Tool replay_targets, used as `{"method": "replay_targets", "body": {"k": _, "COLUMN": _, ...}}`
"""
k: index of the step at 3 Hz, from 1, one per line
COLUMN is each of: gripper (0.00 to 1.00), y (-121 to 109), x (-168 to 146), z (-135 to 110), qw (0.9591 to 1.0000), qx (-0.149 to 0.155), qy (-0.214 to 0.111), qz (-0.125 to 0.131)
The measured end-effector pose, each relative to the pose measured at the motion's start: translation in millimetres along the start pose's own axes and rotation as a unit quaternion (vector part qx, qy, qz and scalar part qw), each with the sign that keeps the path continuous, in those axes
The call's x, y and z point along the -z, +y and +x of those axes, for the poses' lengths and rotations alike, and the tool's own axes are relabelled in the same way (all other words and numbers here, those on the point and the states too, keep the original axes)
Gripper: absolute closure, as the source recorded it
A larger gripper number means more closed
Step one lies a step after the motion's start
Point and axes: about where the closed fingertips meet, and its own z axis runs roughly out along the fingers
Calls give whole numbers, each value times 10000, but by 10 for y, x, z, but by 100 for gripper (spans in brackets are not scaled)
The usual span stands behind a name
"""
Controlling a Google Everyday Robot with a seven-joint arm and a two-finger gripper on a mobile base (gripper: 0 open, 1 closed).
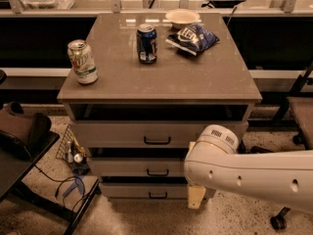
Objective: Open middle drawer
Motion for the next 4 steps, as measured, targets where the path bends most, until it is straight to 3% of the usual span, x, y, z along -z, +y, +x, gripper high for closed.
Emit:
{"method": "replay_targets", "body": {"k": 2, "gripper": 0, "y": 59, "x": -95, "z": -117, "qw": 9999, "qx": 5, "qy": -131, "qz": -20}}
{"method": "replay_targets", "body": {"k": 4, "gripper": 0, "y": 451, "x": -721, "z": -808, "qw": 9975, "qx": 282, "qy": -622, "qz": -207}}
